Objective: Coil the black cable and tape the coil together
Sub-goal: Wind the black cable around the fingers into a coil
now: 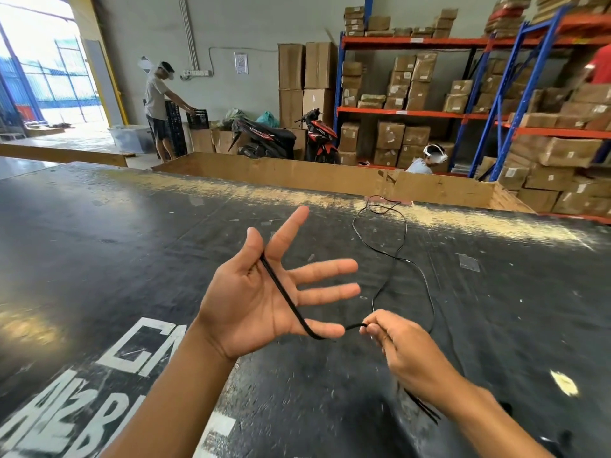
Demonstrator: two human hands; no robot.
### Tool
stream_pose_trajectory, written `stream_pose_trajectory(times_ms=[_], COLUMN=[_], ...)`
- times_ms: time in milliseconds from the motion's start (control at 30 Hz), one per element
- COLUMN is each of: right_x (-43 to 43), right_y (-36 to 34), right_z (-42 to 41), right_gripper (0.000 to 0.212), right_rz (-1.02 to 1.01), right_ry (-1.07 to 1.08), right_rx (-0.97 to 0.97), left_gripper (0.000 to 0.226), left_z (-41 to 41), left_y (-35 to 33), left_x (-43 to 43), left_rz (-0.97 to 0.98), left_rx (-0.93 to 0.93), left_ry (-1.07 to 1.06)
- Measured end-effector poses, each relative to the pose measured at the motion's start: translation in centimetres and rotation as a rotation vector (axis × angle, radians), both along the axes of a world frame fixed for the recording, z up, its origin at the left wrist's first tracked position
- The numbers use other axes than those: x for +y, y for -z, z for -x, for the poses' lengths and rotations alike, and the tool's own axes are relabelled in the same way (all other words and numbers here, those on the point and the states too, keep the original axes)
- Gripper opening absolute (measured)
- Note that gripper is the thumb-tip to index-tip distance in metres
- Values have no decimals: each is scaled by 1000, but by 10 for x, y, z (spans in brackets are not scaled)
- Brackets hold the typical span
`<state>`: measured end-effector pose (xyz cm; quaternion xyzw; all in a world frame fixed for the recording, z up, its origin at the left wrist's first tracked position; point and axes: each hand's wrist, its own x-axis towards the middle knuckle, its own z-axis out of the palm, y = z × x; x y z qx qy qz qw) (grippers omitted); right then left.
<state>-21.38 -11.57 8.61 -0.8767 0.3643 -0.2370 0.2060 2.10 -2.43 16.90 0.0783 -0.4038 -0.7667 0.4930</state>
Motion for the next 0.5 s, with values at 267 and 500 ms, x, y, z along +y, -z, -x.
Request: stream_pose_trajectory(times_ms=[267, 500], right_x=[-53, -55], right_y=[-66, -137], right_z=[-1, -24], right_gripper=[24, 28], right_rz=[204, 341], right_ry=[79, 30], right_rx=[123, 98], left_gripper=[66, 63], left_z=[15, 24], left_y=[18, 35], left_x=[11, 5], left_rz=[-156, -309], left_rx=[-296, -447], left_ry=[109, 16])
